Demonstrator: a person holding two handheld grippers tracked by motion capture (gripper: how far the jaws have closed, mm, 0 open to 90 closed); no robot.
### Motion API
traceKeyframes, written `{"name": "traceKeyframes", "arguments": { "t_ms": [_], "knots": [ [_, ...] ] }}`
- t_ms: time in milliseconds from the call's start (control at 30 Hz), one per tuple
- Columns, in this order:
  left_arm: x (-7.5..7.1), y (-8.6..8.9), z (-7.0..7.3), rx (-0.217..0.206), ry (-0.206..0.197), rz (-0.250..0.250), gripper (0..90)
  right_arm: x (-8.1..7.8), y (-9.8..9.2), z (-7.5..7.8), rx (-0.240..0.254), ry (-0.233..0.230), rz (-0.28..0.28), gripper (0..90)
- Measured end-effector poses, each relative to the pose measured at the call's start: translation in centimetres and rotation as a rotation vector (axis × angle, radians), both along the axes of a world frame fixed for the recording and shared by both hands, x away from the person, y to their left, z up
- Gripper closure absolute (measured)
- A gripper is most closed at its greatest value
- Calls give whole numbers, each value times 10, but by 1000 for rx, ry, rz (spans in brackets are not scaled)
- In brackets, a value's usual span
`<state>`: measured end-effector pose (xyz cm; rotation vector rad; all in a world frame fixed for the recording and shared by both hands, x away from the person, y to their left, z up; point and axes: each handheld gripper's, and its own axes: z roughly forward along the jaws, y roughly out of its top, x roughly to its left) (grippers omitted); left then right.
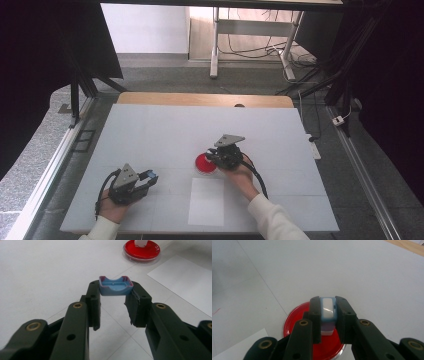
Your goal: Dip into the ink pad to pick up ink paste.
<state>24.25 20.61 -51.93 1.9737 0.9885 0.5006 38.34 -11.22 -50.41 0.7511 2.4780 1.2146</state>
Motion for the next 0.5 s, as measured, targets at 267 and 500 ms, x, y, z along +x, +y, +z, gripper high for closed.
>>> {"name": "traceKeyframes", "arguments": {
  "t_ms": [267, 500],
  "knots": [
    [0, 0, 0, 1, 2, 0, 653, -1, 0, 0, 6, 0, -7, 757],
    [1, 1, 0, 1, -1, 3, 652, -3, 0, 3, 15, -16, -13, 754]
  ]
}}
